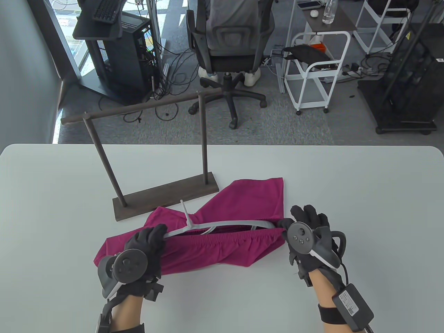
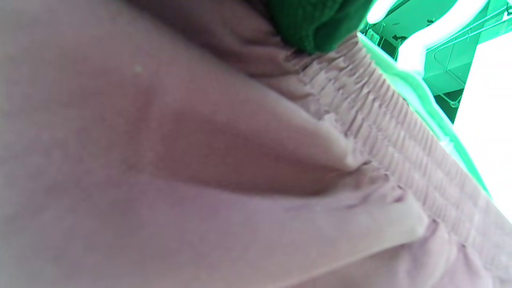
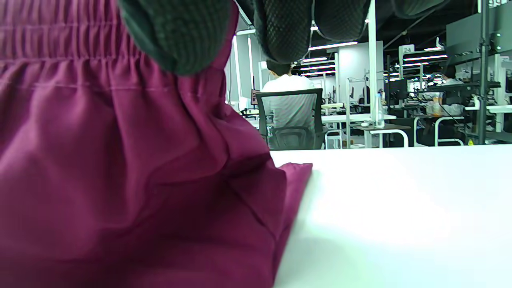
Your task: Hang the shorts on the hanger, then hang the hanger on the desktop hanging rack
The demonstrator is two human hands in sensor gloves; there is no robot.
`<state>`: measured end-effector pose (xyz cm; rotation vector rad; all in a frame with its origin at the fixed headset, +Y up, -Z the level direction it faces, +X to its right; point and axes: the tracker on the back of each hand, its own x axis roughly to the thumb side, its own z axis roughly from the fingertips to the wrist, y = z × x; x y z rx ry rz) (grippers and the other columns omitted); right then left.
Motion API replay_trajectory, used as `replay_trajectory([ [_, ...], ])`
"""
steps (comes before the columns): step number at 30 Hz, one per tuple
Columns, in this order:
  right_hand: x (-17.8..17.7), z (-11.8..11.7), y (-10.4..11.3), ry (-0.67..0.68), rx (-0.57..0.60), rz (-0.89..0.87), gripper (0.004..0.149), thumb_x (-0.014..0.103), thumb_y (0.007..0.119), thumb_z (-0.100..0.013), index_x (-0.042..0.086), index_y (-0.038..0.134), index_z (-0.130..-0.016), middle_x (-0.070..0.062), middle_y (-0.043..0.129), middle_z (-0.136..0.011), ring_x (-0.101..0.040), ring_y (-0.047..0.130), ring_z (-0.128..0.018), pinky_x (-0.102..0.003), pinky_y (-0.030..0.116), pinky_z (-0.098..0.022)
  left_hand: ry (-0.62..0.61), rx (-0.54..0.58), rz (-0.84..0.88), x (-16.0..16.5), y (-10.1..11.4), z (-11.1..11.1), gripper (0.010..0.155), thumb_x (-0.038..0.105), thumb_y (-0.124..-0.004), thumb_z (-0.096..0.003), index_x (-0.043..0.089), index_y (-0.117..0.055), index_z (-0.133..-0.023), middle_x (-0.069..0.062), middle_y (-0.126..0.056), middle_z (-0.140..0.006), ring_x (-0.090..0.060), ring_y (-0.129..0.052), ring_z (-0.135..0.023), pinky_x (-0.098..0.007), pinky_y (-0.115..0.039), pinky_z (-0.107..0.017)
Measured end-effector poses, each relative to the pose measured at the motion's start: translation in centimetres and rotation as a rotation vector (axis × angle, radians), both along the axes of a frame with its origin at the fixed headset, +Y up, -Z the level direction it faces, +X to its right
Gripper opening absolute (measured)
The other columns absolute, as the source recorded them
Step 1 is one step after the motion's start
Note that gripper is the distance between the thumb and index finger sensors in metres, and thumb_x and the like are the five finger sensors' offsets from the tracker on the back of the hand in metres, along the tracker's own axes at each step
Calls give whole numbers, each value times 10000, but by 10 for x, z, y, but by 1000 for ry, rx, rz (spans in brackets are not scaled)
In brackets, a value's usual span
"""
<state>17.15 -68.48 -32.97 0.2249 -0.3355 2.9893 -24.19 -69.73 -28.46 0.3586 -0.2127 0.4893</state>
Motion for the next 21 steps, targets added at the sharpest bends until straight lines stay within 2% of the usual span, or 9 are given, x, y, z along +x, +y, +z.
replay_trajectory([
  [5,-21,12,6,97,132,-2,435,341,826,-423,403,730,-842,-86,636,-1073,-436,605,-974,-697,555,-688,2,6,0,-2,1,2,542,337,-753,-424,229,-711,-953,-104,-821,-845,-302,-949,-594,-582,-687,-637],
  [9,-29,16,6,177,184,-27,459,329,820,-425,416,698,-859,-46,633,-1075,-399,635,-977,-669,594,-696,-13,1,-13,3,-1,1,541,336,-753,-426,227,-708,-953,-102,-816,-848,-304,-947,-598,-584,-685,-638],
  [11,-30,15,4,213,162,-82,623,337,823,-425,439,557,-979,-15,606,-1089,-375,654,-979,-652,611,-703,-23,3,-15,5,-2,1,541,334,-754,-426,226,-707,-953,-102,-815,-850,-305,-945,-601,-586,-683,-639],
  [12,-29,14,2,216,143,-120,725,354,827,-421,447,428,-1020,-20,579,-1101,-368,664,-977,-627,624,-708,-26,3,-21,5,-2,1,541,336,-754,-425,225,-708,-953,-102,-814,-850,-305,-945,-604,-584,-682,-641],
  [14,-23,10,-1,193,111,-193,843,446,823,-410,386,278,-1049,-64,502,-1122,-362,665,-971,-548,660,-710,-30,8,-27,6,-2,2,564,341,-763,-402,227,-707,-952,-100,-813,-851,-305,-943,-608,-585,-681,-641],
  [17,-13,3,-6,143,30,-284,903,532,804,-384,221,324,-1084,-132,470,-1124,-425,627,-969,-596,632,-696,-38,16,-11,6,-2,3,540,336,-753,-425,226,-706,-952,-100,-811,-853,-304,-944,-606,-586,-680,-642],
  [19,-8,-3,-14,183,-96,-395,877,532,811,-385,239,376,-1087,-143,459,-1131,-470,563,-984,-677,578,-688,-48,22,-9,8,-1,3,541,335,-753,-425,225,-704,-952,-100,-809,-853,-305,-942,-611,-586,-680,-642],
  [20,-7,-5,-17,202,-133,-428,855,532,817,-384,239,421,-1083,-144,481,-1127,-476,548,-988,-697,561,-685,-54,25,-9,10,-1,4,565,340,-763,-403,224,-703,-952,-99,-808,-855,-304,-942,-612,-585,-681,-643],
  [21,-7,-7,-20,213,-168,-454,832,526,818,-388,244,449,-1078,-138,498,-1124,-477,539,-991,-707,552,-684,-58,27,-10,11,-1,4,541,335,-753,-426,225,-701,-953,-98,-808,-855,-305,-942,-613,-586,-681,-643],
])
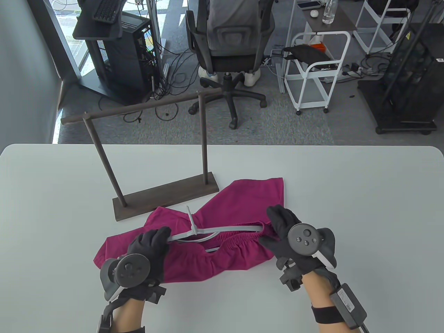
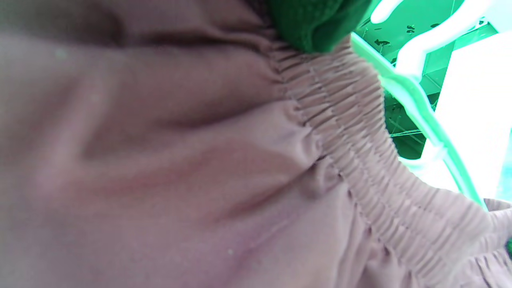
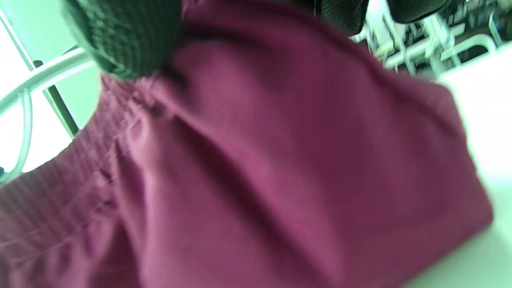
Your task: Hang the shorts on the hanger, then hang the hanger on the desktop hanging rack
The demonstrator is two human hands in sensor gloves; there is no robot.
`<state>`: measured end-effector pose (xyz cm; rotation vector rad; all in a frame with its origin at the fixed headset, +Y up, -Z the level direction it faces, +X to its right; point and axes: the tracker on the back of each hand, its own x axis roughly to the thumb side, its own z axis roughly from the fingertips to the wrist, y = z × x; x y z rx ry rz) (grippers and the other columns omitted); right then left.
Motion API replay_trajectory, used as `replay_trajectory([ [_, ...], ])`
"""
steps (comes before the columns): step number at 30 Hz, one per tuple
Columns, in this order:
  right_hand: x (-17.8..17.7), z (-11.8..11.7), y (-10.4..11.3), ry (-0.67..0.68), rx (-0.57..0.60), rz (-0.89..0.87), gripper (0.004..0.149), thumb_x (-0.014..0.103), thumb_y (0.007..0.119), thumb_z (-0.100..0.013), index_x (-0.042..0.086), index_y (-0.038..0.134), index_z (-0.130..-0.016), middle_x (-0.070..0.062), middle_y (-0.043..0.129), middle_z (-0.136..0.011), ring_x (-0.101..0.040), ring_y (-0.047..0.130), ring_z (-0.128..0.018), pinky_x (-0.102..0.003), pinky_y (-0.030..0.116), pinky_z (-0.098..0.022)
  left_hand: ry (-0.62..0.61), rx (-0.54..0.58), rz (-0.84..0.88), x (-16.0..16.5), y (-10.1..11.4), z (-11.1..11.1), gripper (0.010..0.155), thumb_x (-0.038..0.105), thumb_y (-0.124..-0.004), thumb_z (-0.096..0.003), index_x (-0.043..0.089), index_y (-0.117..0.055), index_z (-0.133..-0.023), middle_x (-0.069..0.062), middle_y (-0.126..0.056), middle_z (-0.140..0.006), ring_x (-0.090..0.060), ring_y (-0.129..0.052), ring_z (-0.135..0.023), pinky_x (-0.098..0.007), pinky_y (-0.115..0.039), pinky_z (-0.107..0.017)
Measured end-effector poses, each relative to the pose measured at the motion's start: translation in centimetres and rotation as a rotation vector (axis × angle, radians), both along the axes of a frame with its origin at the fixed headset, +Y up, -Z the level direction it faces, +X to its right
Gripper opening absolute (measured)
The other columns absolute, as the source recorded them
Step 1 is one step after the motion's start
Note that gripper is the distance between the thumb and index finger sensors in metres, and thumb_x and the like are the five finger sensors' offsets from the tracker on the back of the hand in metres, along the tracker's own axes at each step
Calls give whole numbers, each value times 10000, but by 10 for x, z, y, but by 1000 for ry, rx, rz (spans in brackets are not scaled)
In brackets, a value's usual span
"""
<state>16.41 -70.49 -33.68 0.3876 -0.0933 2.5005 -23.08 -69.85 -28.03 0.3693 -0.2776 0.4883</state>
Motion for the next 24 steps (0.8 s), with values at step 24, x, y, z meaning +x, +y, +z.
replay_trajectory([
  [24,38,-11,4,87,-143,-429,534,364,851,-410,228,751,-917,-125,653,-1068,-472,648,-939,-737,639,-633,93,-60,152,-41,-4,-1,592,472,-735,-404,253,-708,-953,-83,-654,-1039,-362,-767,-950,-684,-467,-714],
])
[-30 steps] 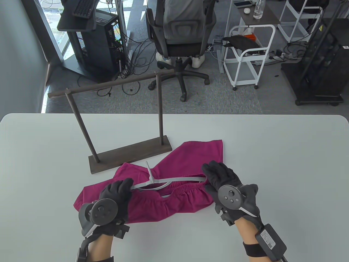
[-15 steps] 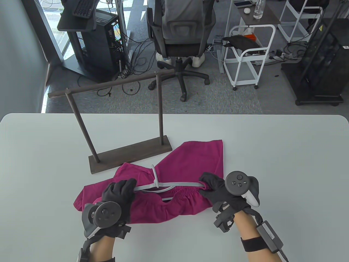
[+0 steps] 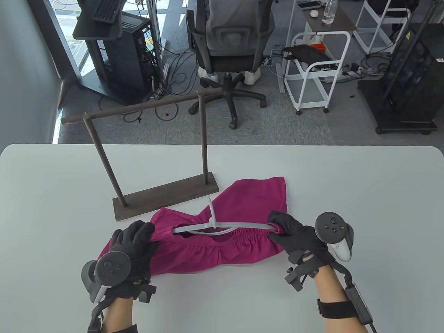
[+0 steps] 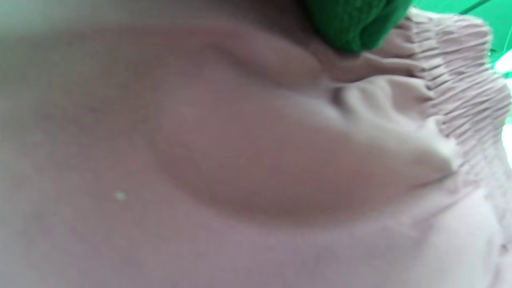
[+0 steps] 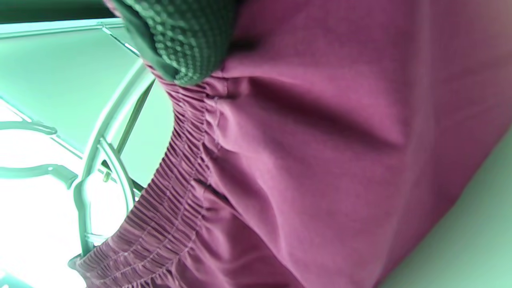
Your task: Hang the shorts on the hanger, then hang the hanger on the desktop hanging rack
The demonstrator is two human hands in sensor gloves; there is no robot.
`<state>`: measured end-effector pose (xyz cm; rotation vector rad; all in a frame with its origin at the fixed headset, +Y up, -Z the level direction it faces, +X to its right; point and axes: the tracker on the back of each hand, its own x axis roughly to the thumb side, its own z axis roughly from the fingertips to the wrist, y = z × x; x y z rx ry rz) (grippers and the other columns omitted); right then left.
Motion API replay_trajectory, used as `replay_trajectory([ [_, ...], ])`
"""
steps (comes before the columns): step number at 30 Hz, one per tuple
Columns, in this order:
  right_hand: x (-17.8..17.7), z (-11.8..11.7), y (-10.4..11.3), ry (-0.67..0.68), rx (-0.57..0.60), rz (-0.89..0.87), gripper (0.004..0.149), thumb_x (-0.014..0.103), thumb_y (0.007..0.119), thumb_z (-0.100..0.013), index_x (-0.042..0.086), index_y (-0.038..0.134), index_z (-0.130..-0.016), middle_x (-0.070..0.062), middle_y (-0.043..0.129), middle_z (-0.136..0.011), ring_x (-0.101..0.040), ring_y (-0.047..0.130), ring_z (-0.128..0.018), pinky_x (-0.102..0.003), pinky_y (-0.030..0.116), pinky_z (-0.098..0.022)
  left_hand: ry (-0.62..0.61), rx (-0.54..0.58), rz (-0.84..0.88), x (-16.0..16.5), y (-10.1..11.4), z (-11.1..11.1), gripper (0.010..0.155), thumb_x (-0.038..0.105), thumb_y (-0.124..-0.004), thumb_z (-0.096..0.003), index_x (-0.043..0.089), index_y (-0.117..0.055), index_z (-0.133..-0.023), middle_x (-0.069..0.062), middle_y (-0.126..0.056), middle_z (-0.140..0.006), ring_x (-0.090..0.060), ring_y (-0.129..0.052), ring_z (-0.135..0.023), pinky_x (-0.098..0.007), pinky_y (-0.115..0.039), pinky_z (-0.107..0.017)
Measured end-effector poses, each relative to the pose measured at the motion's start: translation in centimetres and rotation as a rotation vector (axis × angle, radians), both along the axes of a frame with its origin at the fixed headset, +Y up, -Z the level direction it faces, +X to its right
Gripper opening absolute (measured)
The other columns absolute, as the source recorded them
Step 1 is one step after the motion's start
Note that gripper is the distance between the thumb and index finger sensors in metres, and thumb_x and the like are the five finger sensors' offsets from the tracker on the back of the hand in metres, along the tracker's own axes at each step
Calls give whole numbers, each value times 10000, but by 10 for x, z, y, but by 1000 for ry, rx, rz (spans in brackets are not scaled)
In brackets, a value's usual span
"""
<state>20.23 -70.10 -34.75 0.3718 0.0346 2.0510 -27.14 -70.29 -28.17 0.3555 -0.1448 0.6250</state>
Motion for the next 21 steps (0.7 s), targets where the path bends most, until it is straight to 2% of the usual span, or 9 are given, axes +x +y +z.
replay_trajectory([
  [4,7,-3,-8,-11,-29,-13,536,369,851,-411,229,754,-919,-123,659,-1065,-471,657,-934,-738,651,-623,-63,-58,84,3,-7,-5,588,461,-742,-404,239,-703,-946,-99,-671,-1017,-359,-808,-910,-675,-517,-702],
  [7,9,-4,-12,-15,-52,-17,536,365,853,-412,223,756,-919,-130,662,-1062,-476,663,-927,-738,654,-616,-106,-96,123,2,-11,-9,586,458,-742,-404,234,-701,-943,-89,-751,-920,-327,-886,-746,-633,-609,-674],
  [10,10,-5,-14,-25,-59,-8,541,370,849,-414,219,751,-923,-131,670,-1059,-478,672,-922,-733,651,-619,-115,-83,133,3,-11,-10,572,448,-742,-398,260,-726,-938,-82,-791,-861,-310,-904,-657,-617,-643,-652],
  [18,2,-3,-8,-49,-31,140,570,383,861,-409,190,739,-931,-155,698,-1039,-491,712,-899,-723,651,-616,-100,-72,154,0,-13,-12,565,450,-743,-388,291,-756,-930,-71,-805,-851,-309,-908,-646,-611,-645,-654],
  [21,1,1,-2,-72,-21,199,666,431,854,-417,175,661,-1001,-176,633,-1071,-508,657,-922,-739,616,-622,-96,-68,164,-2,-13,-13,563,450,-745,-388,299,-761,-930,-68,-808,-854,-311,-908,-650,-609,-645,-656],
])
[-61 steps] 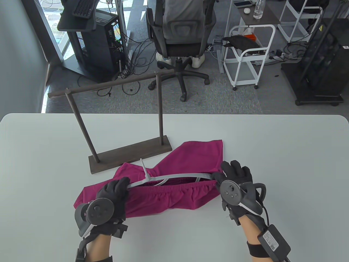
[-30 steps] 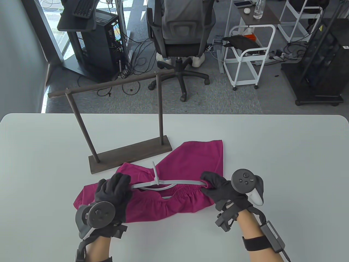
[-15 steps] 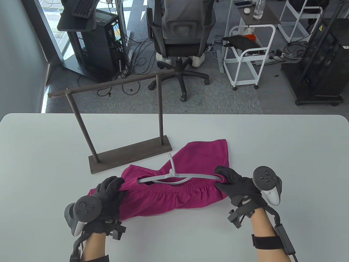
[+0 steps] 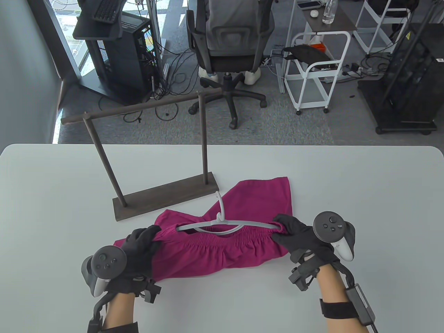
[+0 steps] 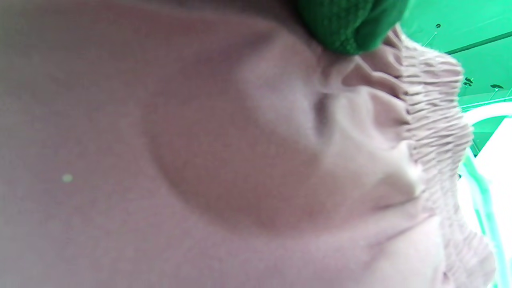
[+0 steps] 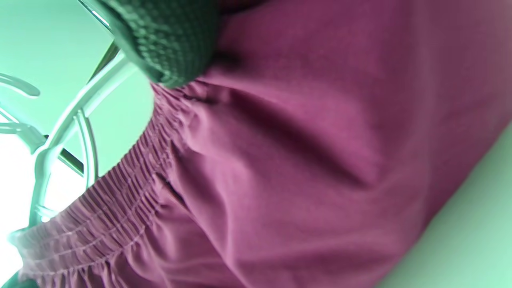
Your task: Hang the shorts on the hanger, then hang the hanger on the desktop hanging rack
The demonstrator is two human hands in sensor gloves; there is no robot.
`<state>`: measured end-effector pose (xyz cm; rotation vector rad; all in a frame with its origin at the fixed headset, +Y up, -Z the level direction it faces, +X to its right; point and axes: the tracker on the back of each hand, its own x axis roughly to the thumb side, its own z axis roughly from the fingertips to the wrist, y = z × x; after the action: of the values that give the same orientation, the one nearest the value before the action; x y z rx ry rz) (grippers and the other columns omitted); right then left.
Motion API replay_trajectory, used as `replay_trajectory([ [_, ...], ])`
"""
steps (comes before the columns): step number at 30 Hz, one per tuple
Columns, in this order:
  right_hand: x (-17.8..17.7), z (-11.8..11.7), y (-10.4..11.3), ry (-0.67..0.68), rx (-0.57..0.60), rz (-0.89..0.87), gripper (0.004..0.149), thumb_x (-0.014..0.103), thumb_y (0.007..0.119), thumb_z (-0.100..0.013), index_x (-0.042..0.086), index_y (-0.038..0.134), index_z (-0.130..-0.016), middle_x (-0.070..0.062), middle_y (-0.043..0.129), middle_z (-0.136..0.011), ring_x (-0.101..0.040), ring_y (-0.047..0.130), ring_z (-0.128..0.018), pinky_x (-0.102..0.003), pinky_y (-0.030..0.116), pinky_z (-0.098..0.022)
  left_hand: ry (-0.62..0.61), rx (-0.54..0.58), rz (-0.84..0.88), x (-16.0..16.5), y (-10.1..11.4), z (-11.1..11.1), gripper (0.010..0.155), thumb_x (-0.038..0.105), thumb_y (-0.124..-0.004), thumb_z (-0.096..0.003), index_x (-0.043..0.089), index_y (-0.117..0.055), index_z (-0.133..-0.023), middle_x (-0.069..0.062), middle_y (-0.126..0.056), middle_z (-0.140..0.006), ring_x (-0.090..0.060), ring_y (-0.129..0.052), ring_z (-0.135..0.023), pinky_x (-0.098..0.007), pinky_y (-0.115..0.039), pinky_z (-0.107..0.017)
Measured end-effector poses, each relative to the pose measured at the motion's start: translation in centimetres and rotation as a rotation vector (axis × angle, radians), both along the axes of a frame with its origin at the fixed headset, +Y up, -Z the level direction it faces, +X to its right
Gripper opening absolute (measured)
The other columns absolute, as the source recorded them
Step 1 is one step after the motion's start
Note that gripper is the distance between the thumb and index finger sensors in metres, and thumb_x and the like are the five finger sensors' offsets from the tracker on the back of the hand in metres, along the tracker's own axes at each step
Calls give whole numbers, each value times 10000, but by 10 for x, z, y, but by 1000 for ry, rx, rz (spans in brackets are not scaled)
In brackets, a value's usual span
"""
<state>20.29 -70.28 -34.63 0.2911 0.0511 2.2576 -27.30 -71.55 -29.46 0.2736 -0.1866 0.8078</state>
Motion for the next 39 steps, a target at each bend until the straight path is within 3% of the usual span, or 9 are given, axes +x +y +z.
replay_trajectory([
  [3,5,6,10,-11,-41,21,879,494,861,-401,140,450,-1093,-216,450,-1124,-541,539,-956,-765,538,-635,30,12,2,-5,-1,-1,562,455,-744,-386,307,-767,-928,-66,-815,-853,-314,-914,-652,-609,-647,-655],
  [5,15,17,20,-63,-17,58,928,518,855,-400,126,395,-1104,-229,400,-1131,-554,494,-964,-778,502,-637,38,10,3,-6,-1,-1,561,453,-745,-387,305,-768,-928,-67,-813,-856,-317,-911,-656,-611,-642,-657],
  [11,39,49,23,-203,69,173,880,508,844,-418,121,444,-1100,-243,438,-1122,-565,514,-951,-782,506,-627,89,38,-2,-5,8,3,562,460,-739,-393,303,-766,-933,-71,-803,-865,-332,-896,-667,-619,-608,-669],
  [20,51,50,3,-249,70,213,844,501,831,-428,124,473,-1092,-242,442,-1118,-563,504,-951,-786,491,-626,224,77,-22,-4,41,-2,561,475,-714,-405,298,-774,-934,-61,-801,-867,-331,-883,-673,-622,-577,-685],
  [24,50,52,6,-249,89,230,838,500,829,-429,126,478,-1091,-241,445,-1118,-559,508,-953,-785,494,-628,268,92,-16,-11,67,-13,562,471,-721,-405,287,-781,-933,-67,-808,-858,-335,-887,-660,-621,-589,-677],
  [31,59,57,4,-278,90,226,829,497,828,-429,125,489,-1088,-244,453,-1115,-560,511,-951,-784,498,-627,356,115,-19,-21,138,-34,561,476,-722,-409,283,-791,-931,-61,-821,-852,-328,-904,-646,-614,-620,-659],
  [34,64,57,2,-294,82,216,826,494,827,-430,124,490,-1087,-241,454,-1115,-560,510,-951,-782,502,-627,389,81,8,-20,170,-42,562,473,-725,-413,278,-793,-935,-68,-822,-854,-333,-904,-649,-619,-611,-662],
  [39,65,56,0,-296,73,224,820,492,825,-431,124,494,-1085,-241,456,-1114,-560,511,-950,-782,504,-626,424,16,22,-14,199,-57,564,466,-722,-420,267,-792,-943,-76,-823,-855,-341,-900,-648,-622,-608,-662],
])
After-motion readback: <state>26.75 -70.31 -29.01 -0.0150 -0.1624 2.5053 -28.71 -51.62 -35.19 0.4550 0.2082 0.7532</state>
